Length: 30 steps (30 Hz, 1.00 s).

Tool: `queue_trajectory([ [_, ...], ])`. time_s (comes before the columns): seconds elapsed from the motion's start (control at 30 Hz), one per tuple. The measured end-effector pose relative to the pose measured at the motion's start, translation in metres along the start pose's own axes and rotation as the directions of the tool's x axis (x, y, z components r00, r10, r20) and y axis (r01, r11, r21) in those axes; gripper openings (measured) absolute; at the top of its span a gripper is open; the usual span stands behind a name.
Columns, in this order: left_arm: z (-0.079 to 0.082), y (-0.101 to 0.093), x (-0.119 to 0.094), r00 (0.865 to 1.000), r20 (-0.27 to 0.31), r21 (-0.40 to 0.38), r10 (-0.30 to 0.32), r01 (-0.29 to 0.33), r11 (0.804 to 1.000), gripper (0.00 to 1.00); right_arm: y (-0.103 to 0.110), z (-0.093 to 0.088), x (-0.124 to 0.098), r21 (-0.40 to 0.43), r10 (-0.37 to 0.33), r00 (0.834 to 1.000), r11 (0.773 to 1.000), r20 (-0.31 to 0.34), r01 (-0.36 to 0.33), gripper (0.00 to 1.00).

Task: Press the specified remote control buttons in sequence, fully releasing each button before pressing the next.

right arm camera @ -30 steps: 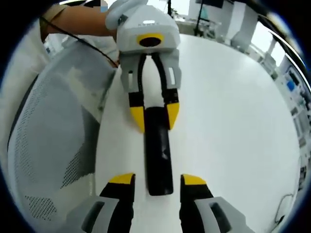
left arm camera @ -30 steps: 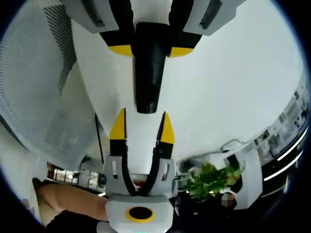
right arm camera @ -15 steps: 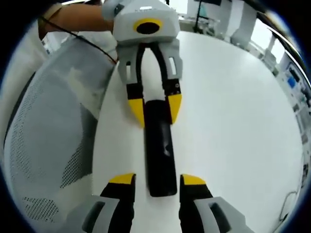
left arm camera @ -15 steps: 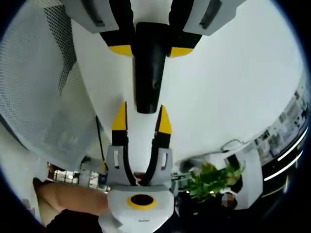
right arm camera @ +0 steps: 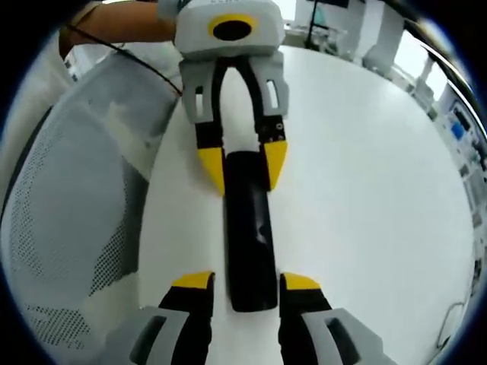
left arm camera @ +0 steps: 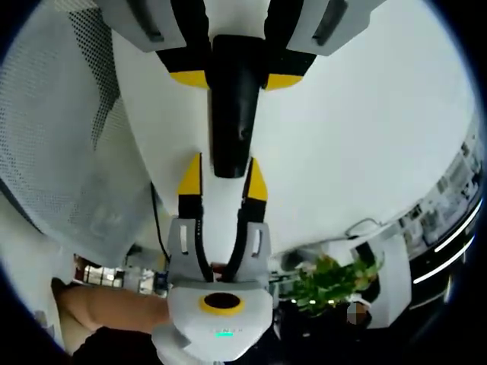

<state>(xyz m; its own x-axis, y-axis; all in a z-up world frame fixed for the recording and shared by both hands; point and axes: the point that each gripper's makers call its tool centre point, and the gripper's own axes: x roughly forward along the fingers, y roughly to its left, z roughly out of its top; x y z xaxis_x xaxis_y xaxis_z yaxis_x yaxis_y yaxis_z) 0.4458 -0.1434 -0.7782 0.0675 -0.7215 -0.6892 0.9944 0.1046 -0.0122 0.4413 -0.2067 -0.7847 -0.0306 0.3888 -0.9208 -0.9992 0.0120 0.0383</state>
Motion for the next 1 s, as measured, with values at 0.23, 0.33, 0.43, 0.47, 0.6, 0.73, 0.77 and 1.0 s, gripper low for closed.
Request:
queue_trajectory([
  [0.23,-0.0005,0.0008,0.0003,1.000,0.000,0.000,0.000,0.000,1.000,0.25,-0.0035,-0.0025,0.0030,-0.036,-0.028,1.000,0.999,-0.010,0.027,0.26],
  [0.33,-0.0008,0.0012,0.0004,1.000,-0.001,0.001,0.000,0.000,1.000,0.25,-0.0040,-0.0028,0.0029,-0.036,-0.032,0.999,0.999,-0.004,0.032,0.26],
  [0.43,-0.0007,0.0009,0.0003,1.000,-0.003,0.002,-0.001,0.001,1.000,0.25,-0.0044,-0.0031,0.0030,-0.033,-0.033,0.999,0.999,0.003,0.033,0.26],
  [0.47,-0.0005,0.0006,0.0002,1.000,-0.004,0.003,-0.001,0.001,1.000,0.25,-0.0047,-0.0031,0.0031,-0.033,-0.033,0.999,0.999,0.005,0.033,0.25],
  [0.6,0.0001,-0.0004,-0.0003,1.000,-0.009,0.006,-0.001,0.001,1.000,0.25,-0.0057,-0.0032,0.0034,-0.037,-0.035,0.999,0.999,0.001,0.035,0.22],
  [0.73,-0.0002,-0.0002,0.0000,1.000,-0.015,0.005,-0.001,0.001,1.000,0.25,-0.0070,-0.0029,0.0027,-0.038,-0.037,0.999,0.999,-0.006,0.037,0.21],
  [0.77,-0.0002,-0.0002,0.0000,1.000,-0.015,0.005,-0.001,0.001,1.000,0.25,-0.0070,-0.0029,0.0025,-0.037,-0.037,0.999,0.999,-0.006,0.037,0.21],
  [1.0,-0.0009,0.0009,0.0012,1.000,-0.031,0.013,-0.005,0.005,1.000,0.25,-0.0066,-0.0026,0.0019,-0.041,-0.041,0.999,0.998,0.002,0.041,0.21],
])
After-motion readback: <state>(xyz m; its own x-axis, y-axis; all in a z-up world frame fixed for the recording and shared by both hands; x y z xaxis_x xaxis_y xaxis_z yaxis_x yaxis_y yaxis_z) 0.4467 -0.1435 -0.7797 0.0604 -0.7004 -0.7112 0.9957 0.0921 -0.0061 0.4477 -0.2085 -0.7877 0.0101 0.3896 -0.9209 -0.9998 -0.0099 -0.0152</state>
